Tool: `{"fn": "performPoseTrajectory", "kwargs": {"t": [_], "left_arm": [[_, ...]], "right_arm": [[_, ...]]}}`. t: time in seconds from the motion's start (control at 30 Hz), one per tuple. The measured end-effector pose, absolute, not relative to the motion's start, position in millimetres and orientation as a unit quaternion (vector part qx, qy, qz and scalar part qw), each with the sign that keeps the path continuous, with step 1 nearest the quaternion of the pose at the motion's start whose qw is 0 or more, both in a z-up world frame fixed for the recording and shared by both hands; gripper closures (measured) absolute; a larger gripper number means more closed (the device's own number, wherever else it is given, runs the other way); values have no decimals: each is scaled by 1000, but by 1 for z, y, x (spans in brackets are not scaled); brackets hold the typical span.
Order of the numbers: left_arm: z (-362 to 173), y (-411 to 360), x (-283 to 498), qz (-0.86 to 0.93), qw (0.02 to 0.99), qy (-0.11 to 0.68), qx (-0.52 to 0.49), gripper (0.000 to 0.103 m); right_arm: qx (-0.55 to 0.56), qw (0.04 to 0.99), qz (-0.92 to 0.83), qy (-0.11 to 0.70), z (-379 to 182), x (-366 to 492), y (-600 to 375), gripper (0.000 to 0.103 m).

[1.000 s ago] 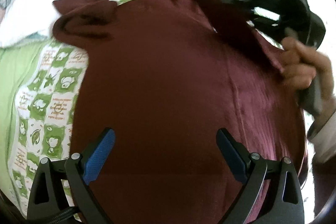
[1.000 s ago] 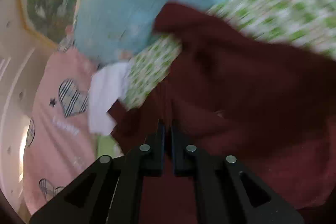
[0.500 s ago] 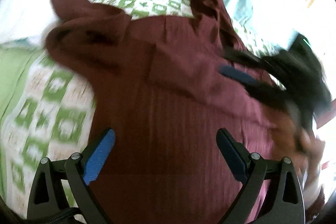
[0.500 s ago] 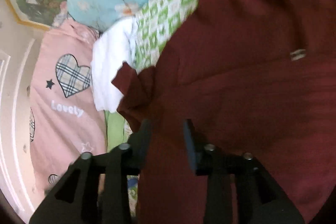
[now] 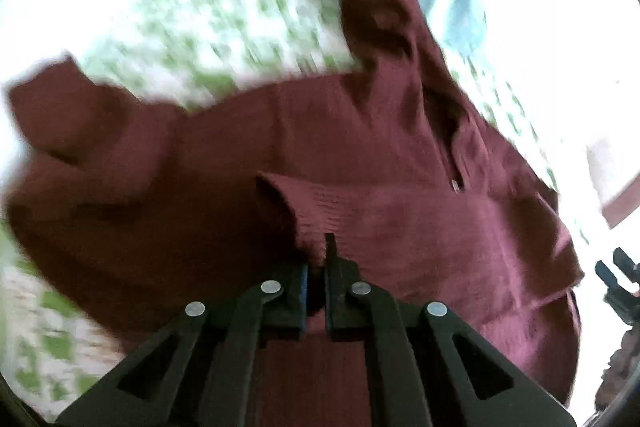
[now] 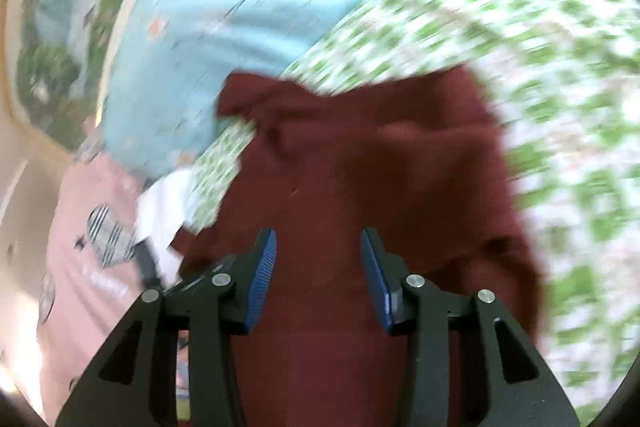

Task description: Fold large clothes

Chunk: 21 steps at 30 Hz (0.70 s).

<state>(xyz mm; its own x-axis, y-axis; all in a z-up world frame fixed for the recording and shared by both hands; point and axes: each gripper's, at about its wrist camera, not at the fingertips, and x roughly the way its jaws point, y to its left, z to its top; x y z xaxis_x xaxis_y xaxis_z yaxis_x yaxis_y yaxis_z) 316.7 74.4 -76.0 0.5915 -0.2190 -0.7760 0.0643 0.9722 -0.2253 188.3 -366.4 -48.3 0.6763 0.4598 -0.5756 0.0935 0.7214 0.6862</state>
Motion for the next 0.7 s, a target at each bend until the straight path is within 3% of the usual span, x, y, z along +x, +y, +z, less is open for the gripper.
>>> {"fn": "performPoseTrajectory", "kwargs": {"t": [0.07,0.13,0.2,0.47,0.5,0.53,0.7], "left_arm": [[-68,90,311,-57,898,426,-95,99],[-71,106,313,-39,896,430,-103,99],[-78,117,314,-36,889,441,-118,99],[-89,127,316,-21,881,452,-140,99],[-90,126,316,-23,879,454,-141,99],[-88,123,315,-26,880,454,-137,99],[-91,107,316,-31,882,455,-114,99]], "right_arm": [[354,850,78,382,-46,187,-388,57],[345,854,50,385,-48,192,-404,42],[336,855,37,393,-54,203,-412,35],[271,833,50,480,-101,271,-394,37],[259,836,53,482,-100,272,-389,61],[245,834,54,491,-99,274,-387,95],[229,844,29,483,-87,269,-404,96]]}}
